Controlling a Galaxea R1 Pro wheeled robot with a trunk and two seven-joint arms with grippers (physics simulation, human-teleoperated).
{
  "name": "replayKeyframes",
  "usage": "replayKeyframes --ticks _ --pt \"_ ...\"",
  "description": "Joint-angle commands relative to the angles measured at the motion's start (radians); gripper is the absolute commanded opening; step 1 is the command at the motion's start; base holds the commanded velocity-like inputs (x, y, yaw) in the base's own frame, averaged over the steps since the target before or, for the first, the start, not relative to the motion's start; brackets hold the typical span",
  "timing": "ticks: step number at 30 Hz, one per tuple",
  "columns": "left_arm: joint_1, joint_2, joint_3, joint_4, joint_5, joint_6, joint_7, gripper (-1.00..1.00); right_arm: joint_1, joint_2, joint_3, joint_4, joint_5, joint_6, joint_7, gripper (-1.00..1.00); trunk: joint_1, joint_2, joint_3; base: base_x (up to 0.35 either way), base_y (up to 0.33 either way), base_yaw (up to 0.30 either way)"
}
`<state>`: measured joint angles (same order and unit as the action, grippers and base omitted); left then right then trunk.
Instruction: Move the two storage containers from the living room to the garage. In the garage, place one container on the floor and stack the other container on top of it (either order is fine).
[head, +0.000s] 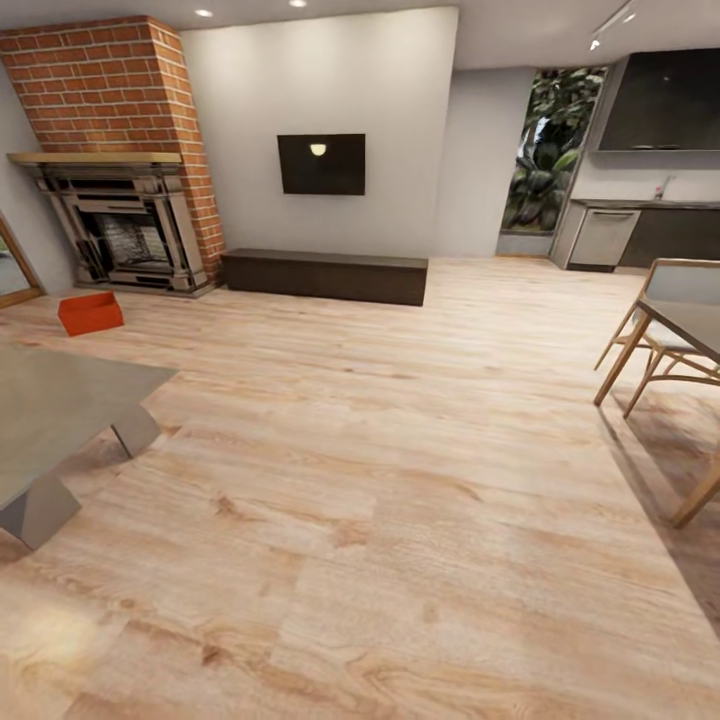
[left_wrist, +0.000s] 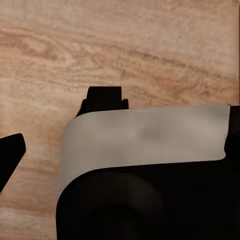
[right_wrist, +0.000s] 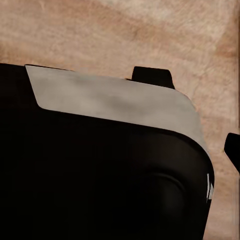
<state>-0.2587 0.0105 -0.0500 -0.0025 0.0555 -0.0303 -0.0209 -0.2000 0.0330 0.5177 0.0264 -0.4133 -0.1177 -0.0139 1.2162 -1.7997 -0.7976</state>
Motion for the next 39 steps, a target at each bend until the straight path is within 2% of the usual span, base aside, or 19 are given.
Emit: replayKeyframes --ticks 1,39 --pt "-0.001 0.000 -0.005 0.001 0.006 -0.003 -0.002 1.00 -0.001 0.001 0.008 0.003 -0.008 -0.005 -0.001 1.00 0.000 0.000 -0.001 0.324 0.000 0.000" --pt "-0.001 0.000 -0.005 0.001 0.006 -0.003 -0.002 1.00 -0.001 0.005 0.008 0.003 -0.013 -0.001 -0.003 1.00 0.000 0.000 -0.001 0.324 0.000 0.001"
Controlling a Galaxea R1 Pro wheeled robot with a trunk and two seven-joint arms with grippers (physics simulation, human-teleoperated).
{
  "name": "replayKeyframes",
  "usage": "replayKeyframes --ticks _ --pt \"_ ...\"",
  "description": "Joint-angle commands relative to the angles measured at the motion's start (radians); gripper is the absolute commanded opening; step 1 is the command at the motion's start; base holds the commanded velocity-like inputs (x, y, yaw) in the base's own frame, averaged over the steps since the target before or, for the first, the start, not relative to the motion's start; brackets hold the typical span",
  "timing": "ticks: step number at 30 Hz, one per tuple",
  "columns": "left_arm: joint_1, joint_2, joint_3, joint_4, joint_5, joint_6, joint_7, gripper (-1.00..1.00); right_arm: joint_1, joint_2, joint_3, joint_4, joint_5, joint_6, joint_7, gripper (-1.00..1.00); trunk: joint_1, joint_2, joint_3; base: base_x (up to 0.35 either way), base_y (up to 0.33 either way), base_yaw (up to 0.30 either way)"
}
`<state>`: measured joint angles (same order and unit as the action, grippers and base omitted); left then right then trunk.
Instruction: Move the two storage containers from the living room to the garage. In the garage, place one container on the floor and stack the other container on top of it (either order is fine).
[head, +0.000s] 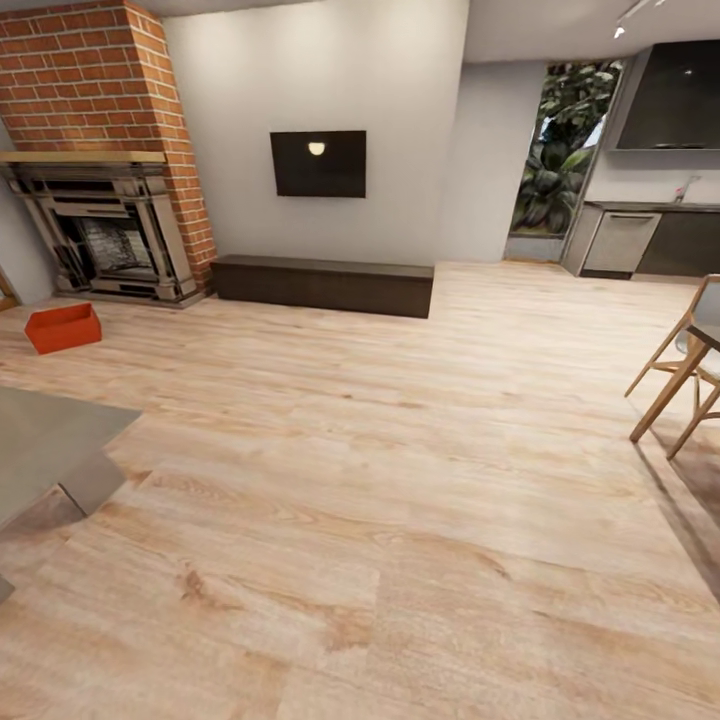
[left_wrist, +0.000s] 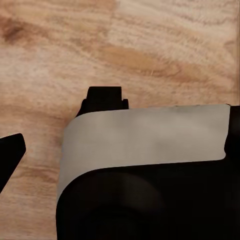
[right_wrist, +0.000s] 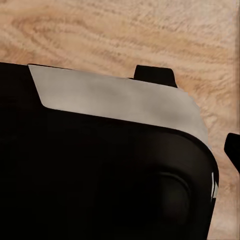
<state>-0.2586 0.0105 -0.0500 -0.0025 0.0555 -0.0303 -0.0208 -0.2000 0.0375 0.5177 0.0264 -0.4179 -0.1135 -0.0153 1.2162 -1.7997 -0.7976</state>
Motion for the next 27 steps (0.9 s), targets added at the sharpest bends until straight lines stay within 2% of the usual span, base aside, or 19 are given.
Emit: replayKeyframes --ticks 1,10,27 --pt "-0.001 0.000 -0.005 0.001 0.006 -0.003 -0.002 1.00 -0.001 0.001 0.008 0.003 -0.007 -0.005 -0.002 1.00 0.000 0.000 -0.001 0.324 0.000 0.084" --pt "-0.001 0.000 -0.005 0.001 0.006 -0.003 -0.002 1.00 -0.001 -0.002 0.008 0.003 -0.004 -0.009 0.000 1.00 0.000 0.000 -0.001 0.324 0.000 0.215" --pt "-0.001 0.000 -0.005 0.001 0.006 -0.003 -0.002 1.00 -0.001 -0.001 0.008 0.003 -0.005 -0.007 0.000 1.00 0.000 0.000 -0.001 0.324 0.000 0.012"
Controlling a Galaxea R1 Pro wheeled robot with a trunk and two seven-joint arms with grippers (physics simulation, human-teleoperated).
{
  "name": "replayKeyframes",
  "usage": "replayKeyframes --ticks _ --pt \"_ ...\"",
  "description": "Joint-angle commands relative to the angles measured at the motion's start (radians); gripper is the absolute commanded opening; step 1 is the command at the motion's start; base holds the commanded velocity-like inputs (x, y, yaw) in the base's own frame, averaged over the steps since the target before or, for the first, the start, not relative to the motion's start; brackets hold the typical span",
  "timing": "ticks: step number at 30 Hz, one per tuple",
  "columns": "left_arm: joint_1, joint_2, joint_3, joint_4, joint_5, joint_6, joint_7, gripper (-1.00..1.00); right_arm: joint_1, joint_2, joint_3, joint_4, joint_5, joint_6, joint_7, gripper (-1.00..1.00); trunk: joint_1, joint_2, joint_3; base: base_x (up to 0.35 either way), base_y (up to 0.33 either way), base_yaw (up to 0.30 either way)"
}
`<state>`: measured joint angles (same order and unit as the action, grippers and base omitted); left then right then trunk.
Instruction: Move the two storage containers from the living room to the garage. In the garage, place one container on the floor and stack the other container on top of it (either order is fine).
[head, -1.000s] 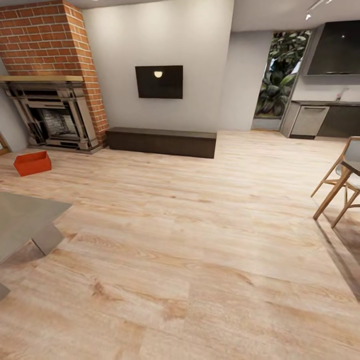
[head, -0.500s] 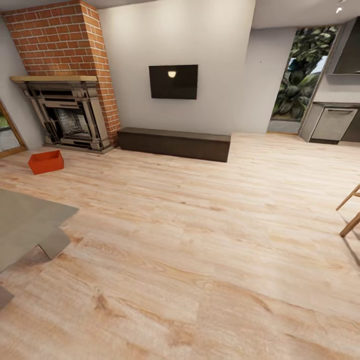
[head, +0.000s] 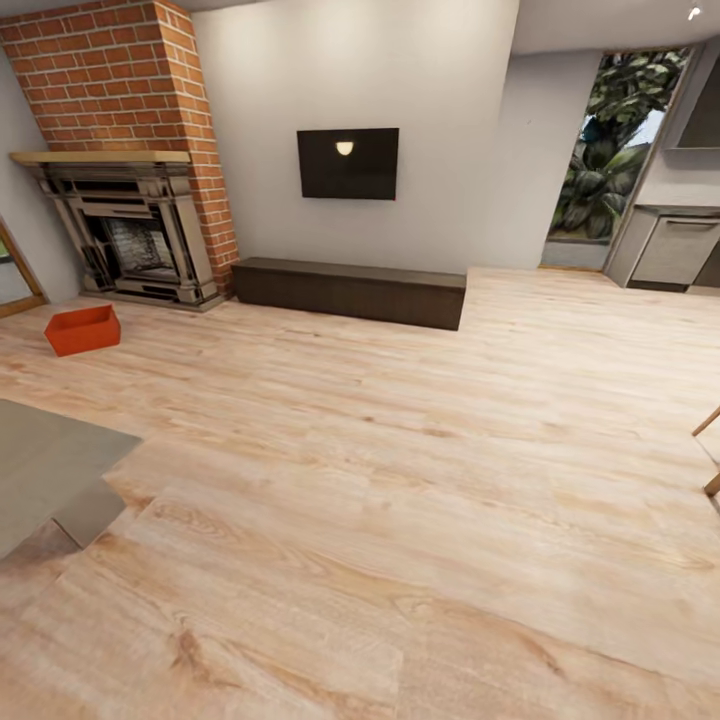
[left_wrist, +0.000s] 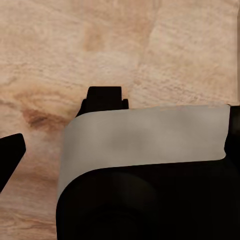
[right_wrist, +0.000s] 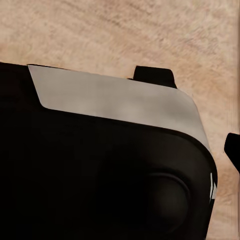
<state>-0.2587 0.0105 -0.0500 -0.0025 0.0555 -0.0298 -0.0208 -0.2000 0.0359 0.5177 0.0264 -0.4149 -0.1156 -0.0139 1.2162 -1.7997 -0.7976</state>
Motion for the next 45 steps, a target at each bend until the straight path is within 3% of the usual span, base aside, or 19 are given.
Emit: replayKeyframes --ticks 1,17,29,45 --pt "-0.001 0.000 -0.005 0.001 0.006 -0.003 -0.002 1.00 -0.001 0.001 0.008 0.003 -0.008 -0.005 -0.001 1.00 0.000 0.000 -0.001 0.324 0.000 0.000" --pt "-0.001 0.000 -0.005 0.001 0.006 -0.004 -0.002 1.00 -0.001 0.005 0.007 0.003 -0.007 -0.004 -0.003 1.00 0.000 0.000 -0.001 0.324 0.000 0.010" --pt "-0.001 0.000 -0.005 0.001 0.006 -0.004 -0.002 1.00 -0.001 0.002 0.007 0.003 -0.007 -0.008 -0.003 1.00 0.000 0.000 -0.001 0.324 0.000 0.222" --pt "-0.001 0.000 -0.005 0.001 0.006 -0.004 -0.002 1.00 -0.001 0.002 0.007 0.003 -0.007 -0.007 -0.003 1.00 0.000 0.000 -0.001 0.324 0.000 0.008"
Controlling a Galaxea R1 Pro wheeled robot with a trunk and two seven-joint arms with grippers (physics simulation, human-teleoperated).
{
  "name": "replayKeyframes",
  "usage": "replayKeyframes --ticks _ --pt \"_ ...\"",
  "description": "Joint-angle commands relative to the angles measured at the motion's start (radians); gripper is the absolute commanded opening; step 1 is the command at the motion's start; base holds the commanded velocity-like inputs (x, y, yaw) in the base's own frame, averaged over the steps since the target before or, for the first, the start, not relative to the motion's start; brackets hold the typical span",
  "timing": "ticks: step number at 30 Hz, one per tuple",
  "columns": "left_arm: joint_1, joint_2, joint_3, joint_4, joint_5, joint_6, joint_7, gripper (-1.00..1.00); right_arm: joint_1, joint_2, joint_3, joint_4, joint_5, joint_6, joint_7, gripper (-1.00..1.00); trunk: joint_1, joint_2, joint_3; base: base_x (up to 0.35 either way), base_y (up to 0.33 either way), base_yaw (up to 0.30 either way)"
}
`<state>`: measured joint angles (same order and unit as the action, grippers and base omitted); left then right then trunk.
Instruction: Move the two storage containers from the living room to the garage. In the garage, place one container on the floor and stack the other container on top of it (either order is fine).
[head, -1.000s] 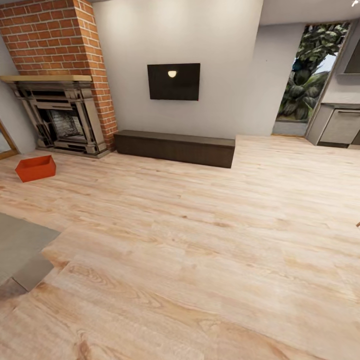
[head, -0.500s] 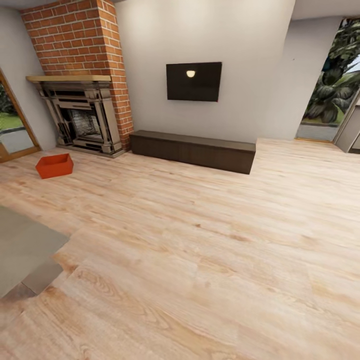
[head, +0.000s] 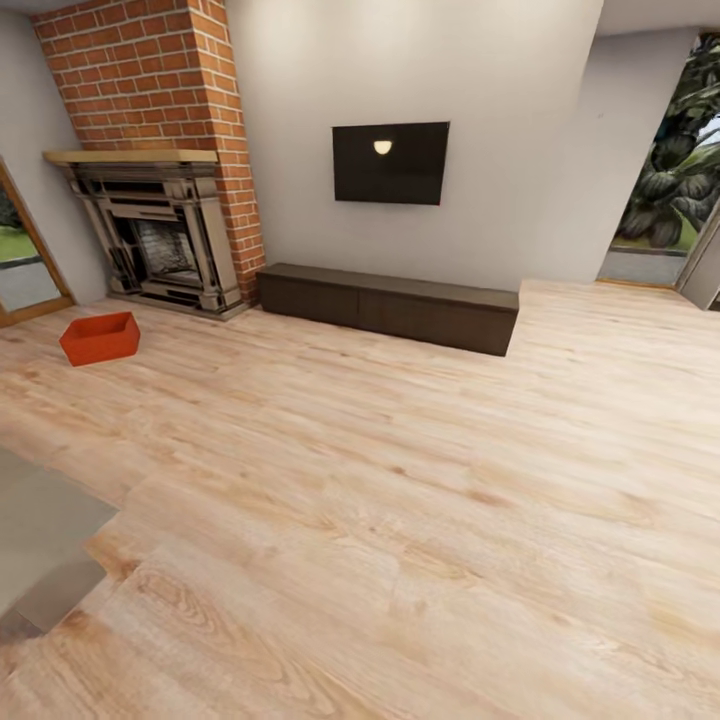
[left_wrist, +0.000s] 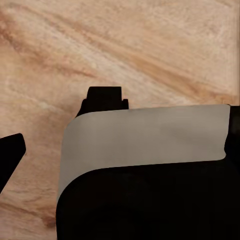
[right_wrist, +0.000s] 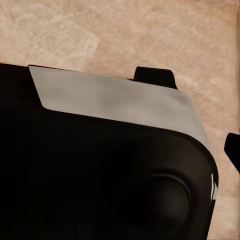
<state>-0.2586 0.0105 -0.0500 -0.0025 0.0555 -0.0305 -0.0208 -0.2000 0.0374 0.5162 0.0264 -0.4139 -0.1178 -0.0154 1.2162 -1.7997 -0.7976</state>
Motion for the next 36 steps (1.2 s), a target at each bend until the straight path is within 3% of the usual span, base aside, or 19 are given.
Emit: replayKeyframes --ticks 1,36 --pt "-0.001 0.000 -0.005 0.001 0.006 -0.003 -0.002 1.00 -0.001 0.001 0.008 0.003 -0.008 -0.005 -0.002 1.00 0.000 0.000 -0.001 0.324 0.000 0.000" --pt "-0.001 0.000 -0.005 0.001 0.006 -0.003 -0.002 1.00 -0.001 0.001 0.008 0.003 -0.008 -0.003 -0.001 1.00 0.000 0.000 -0.001 0.324 0.000 0.010"
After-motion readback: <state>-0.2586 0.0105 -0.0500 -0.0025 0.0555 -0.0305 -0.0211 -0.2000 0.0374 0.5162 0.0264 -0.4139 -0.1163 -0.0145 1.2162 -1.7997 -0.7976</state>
